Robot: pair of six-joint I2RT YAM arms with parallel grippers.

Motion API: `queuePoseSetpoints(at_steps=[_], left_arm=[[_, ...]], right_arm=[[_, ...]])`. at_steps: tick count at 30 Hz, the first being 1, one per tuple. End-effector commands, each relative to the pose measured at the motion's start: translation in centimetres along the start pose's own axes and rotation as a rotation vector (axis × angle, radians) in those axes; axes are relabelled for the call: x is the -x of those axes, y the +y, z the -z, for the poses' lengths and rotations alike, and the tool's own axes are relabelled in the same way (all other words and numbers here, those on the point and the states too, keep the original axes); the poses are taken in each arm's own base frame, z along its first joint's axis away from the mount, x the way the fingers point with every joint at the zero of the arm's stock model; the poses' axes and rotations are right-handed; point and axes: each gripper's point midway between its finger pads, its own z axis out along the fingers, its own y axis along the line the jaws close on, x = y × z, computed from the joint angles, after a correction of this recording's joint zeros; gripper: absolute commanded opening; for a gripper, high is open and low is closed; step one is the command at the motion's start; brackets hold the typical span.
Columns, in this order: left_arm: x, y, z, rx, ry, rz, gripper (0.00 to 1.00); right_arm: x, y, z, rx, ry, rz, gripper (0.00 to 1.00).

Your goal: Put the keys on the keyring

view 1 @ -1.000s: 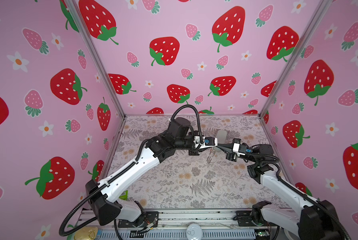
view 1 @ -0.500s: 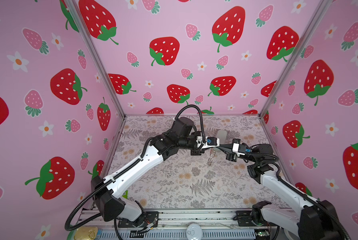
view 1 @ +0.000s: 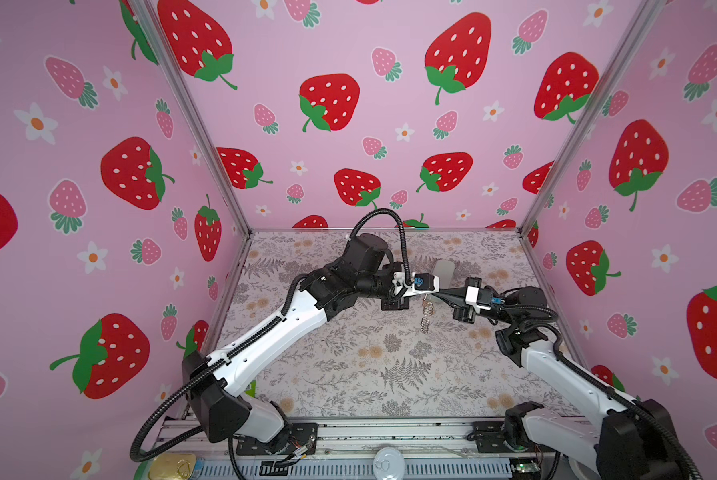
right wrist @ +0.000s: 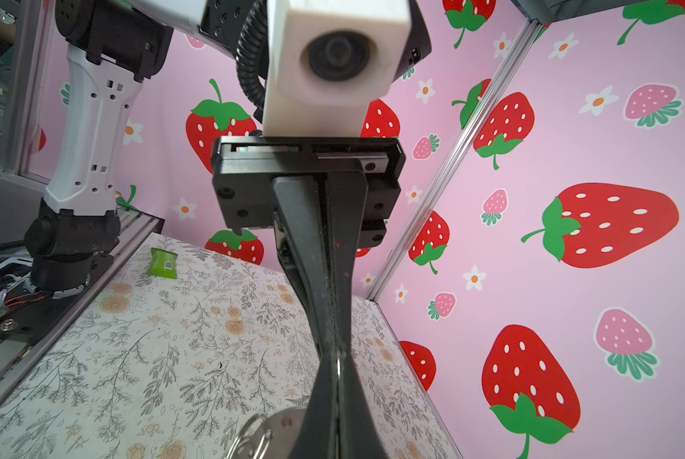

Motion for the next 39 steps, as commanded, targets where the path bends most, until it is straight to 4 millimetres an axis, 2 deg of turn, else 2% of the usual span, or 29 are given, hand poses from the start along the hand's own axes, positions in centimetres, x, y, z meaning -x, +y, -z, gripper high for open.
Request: queuePoseSetpoints(at_steps=[1,2,4,7,9,15,20,26,30,39], left_arm=[[2.8,0.8,0.4,0.008,-0.093,-0.062,0.00],[2.9,0.9,0.5,0.011,-0.097,-0.064,0.00],[2.9,1.0,0.6,0.013,-0.111,-0.068,0.00],[2.7,1.1,0.9,0.016,-0.138,-0.078,0.00],[2.4,1.0,0.9,0.005,-0.148,-0.084,0.00],[2.2,1.3,1.1,-0.001,-0.164,-0.118,0.00],[2.5,1.4,1.3,-0.018,-0.178,-0.133,0.00],[2.9,1.5,1.5,-0.026,-0.183,-0.154,0.00],[3.3,1.5,1.7,-0.032,-0.192,-0.161,0.00],[4.2,1.3,1.7,-0.076,-0.232,-0.166,0.00]], right_arm=[[0.6,-0.4,-0.1,0.003,-0.011,0.021,0.03],[0.6,-0.4,-0.1,-0.002,-0.010,0.022,0.06],[0.5,-0.6,0.0,-0.012,-0.007,0.016,0.19],[0.5,-0.7,0.5,-0.022,-0.007,0.023,0.25],[0.4,-0.8,0.9,-0.037,-0.009,0.027,0.34],[0.8,-1.3,1.9,-0.041,-0.002,0.025,0.47],[0.3,-0.9,2.1,0.015,0.019,-0.039,0.49],[-1.8,-1.6,3.5,-0.049,0.060,-0.062,0.49],[-2.1,-2.2,4.1,-0.082,0.068,-0.058,0.49],[-3.6,-1.4,3.5,0.045,0.070,-0.204,0.50]])
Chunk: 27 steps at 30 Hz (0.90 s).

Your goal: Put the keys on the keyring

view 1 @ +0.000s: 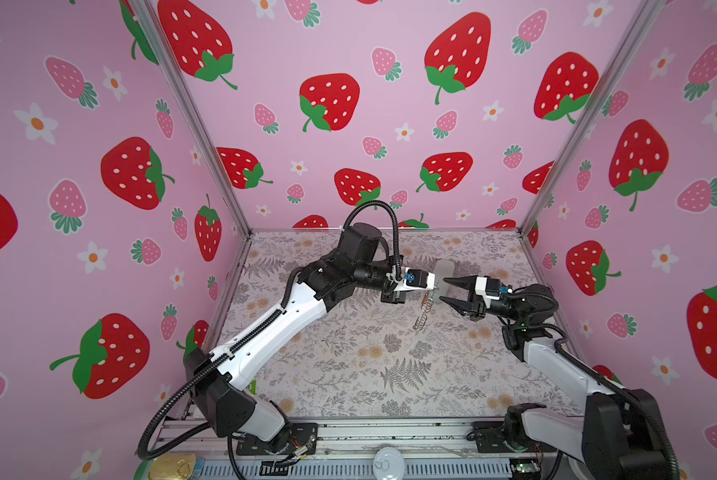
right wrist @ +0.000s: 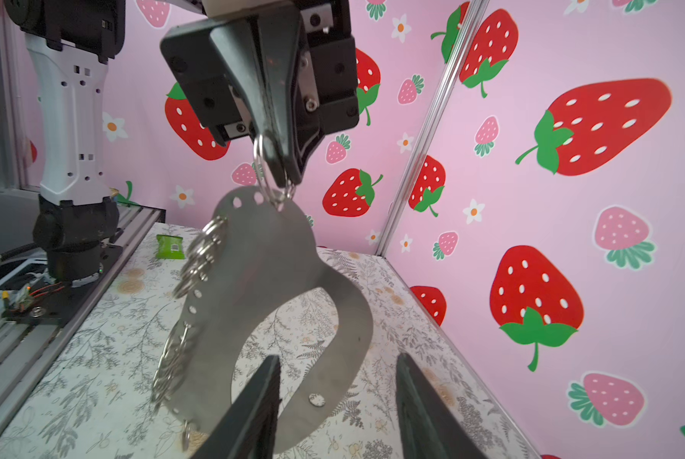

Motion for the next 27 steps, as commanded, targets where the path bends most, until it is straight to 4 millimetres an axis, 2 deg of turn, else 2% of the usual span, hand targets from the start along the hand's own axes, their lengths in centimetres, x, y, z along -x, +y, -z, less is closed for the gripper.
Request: queuePoseSetpoints(at_steps=[1,11,20,27], left_arm=[[2.0,0.5,0.5,-0.017,-0.061,-0.052,0.00],[2.3,0.3,0.5,-0.051,-0.063,-0.065,0.00],[1.9,0.8,0.5,-0.046,-0.060,-0.068,0.00],[2.1,0.8,0.5,-0.054,-0.071,-0.061,0.00]], right_arm=[[1.1,0.6,-0.3,0.094,-0.013,-0.013,0.50],[0.0,1.2,-0.6,0.188,0.014,-0.105,0.48],[0.0,2.2,-0.4,0.232,0.026,-0.123,0.36],[-0.5,1.7,-0.5,0.207,0.039,-0.115,0.38]])
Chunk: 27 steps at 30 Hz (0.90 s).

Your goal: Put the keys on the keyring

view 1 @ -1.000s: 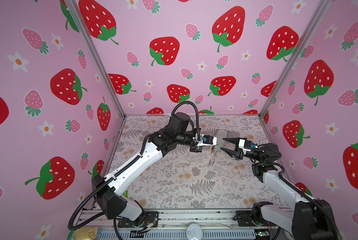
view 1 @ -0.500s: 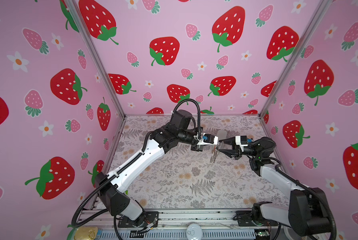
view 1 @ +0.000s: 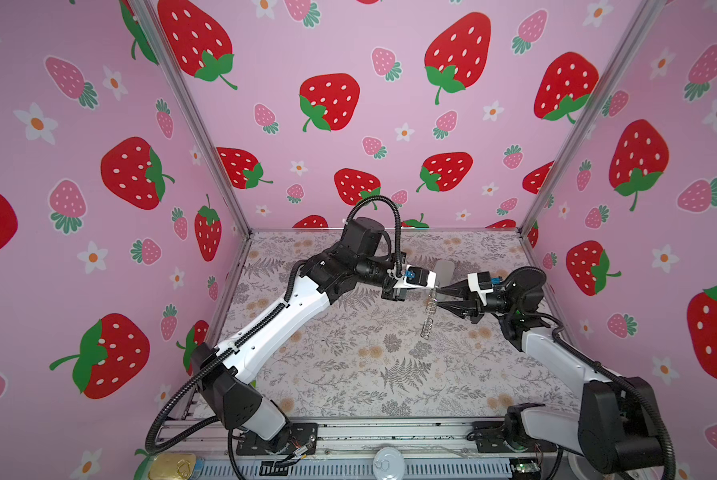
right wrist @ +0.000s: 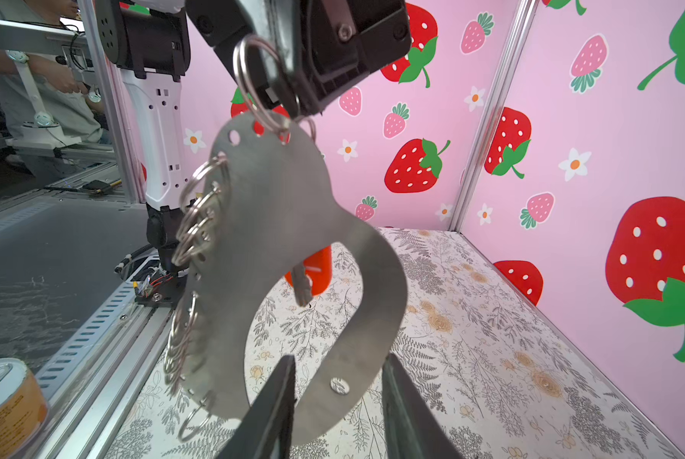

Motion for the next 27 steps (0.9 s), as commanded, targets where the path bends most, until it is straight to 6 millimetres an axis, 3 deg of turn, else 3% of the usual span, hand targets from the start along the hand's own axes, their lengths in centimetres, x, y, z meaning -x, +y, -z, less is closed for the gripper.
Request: queuePoseSetpoints(at_steps=[1,27], left_arm=[[1.6,0.6,0.5,-0.003,-0.044,-0.038,0.00],[3.2,-0.9,0.0,-0.093,-0.128,-0.015,0.00]], right_arm=[[1.1,0.1,-0.1,0.021,-0.005,0.055,0.38],[0.0,0.2,-1.2,0.118,-0.003,0.001,0.47]])
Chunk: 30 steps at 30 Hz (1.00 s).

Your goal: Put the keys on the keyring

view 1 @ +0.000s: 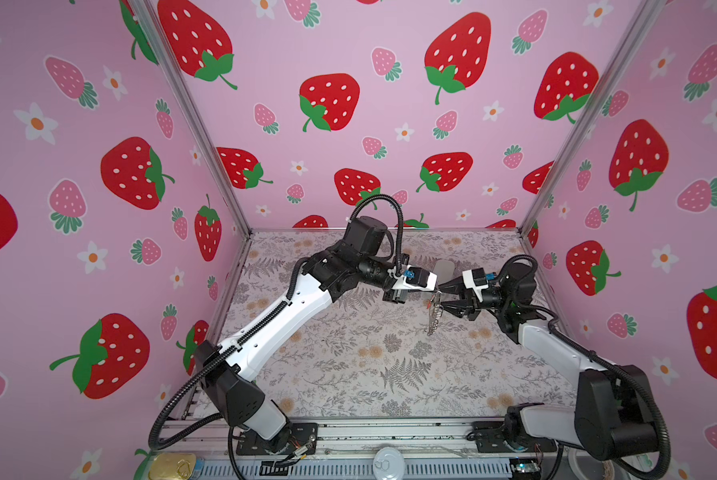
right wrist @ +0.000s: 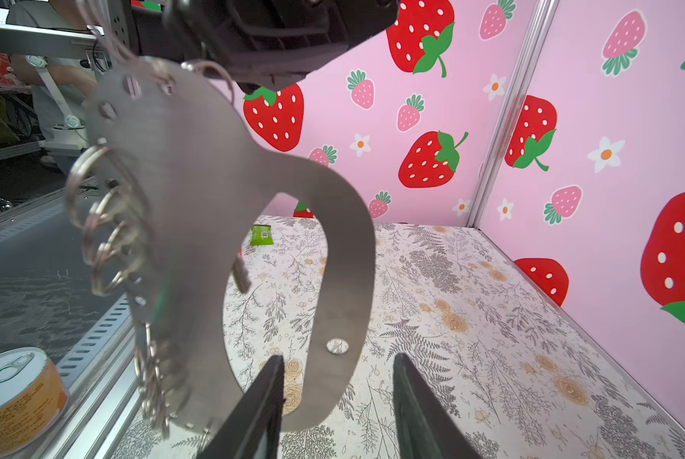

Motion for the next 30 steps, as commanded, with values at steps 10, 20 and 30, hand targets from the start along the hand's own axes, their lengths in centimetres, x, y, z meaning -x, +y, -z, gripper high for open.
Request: queuePoseSetpoints(at_steps=[10,20,30], left_arm=[[1.8,0.1,0.0,-0.024,-0.060,-0.037,0.00],[1.0,0.3,0.3,0.001,-0.020,-0.041,0.00],[0.1,0.8,0.7,0.029,0.011,-0.039,0.00]], right_arm=[[1.1,1.2,-1.0,0.102,-0.016,0.017,0.47],[1.1,1.8,-0.8,0.088,-0.013,0.026,0.27],[1.7,2.3,-0.6,0.087,-0.016,0.022,0.24]])
